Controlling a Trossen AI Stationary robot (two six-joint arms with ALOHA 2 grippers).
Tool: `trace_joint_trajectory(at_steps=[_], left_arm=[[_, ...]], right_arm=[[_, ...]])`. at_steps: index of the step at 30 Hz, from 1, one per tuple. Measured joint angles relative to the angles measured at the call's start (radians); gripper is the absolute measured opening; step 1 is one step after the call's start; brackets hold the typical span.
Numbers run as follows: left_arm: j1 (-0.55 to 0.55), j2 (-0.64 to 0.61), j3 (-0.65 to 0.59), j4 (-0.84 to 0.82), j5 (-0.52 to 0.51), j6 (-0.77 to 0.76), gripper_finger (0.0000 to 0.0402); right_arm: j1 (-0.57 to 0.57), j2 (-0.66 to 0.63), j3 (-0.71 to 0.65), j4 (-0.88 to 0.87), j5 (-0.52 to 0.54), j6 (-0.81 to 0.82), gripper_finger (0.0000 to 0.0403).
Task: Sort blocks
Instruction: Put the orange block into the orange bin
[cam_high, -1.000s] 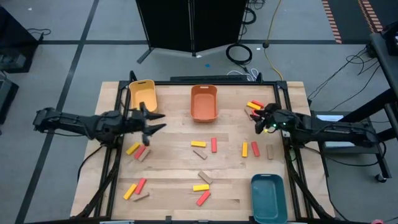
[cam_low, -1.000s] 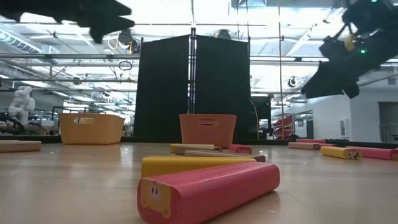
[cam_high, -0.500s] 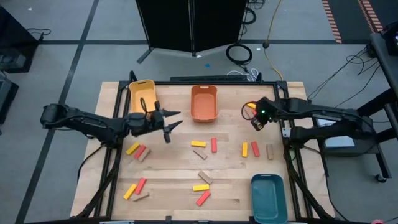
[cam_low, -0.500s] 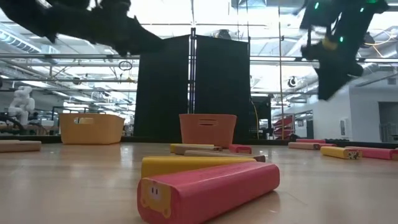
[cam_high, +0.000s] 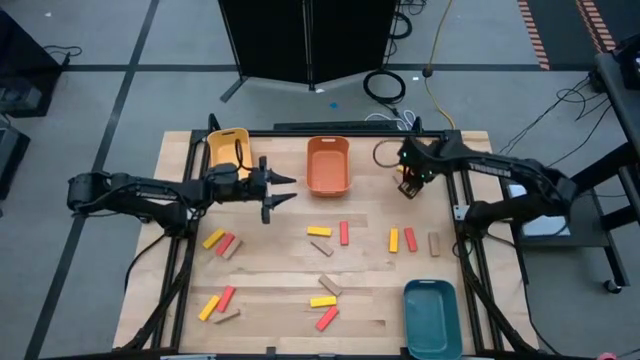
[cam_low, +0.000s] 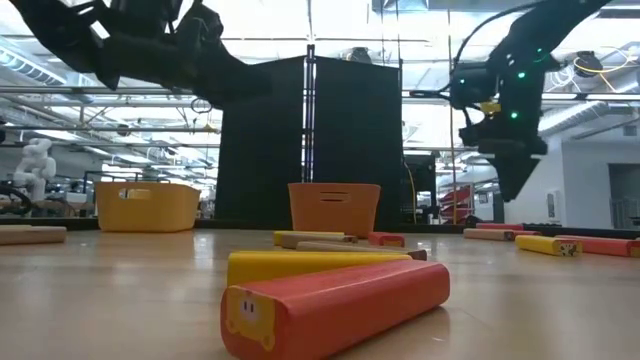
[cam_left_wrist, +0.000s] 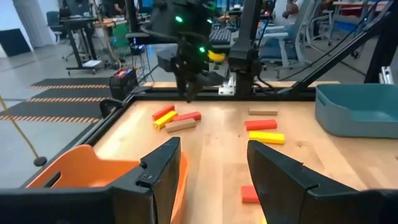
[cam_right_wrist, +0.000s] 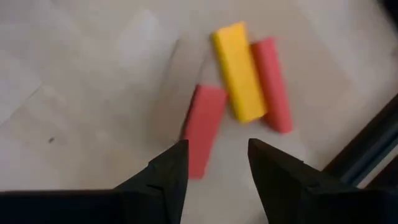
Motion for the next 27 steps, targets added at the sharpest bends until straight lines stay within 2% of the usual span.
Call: trace_joint_trajectory(at_steps=[4,10,18,27], left_arm=[[0.016,0.000,0.000,-0.016,0.000,0.000,0.0184],[0.035,0.000,0.000,-0.034,0.000,-0.003,0.0184],[0.034,0.000,0.000,-0.085,0.000,-0.023,0.0184],[0.034,0.000,0.000,-0.088,-0.001,-0.029,0.0184]], right_arm=[[-0.098,0.057,0.027,-0.001,0.000,-0.153,0.0145],[-0.179,0.152,0.029,-0.009,-0.001,-0.268,0.0142],[-0.215,0.261,0.029,0.057,0.049,-0.347,0.0142],[-0.220,0.270,0.028,0.130,0.052,-0.406,0.0141]])
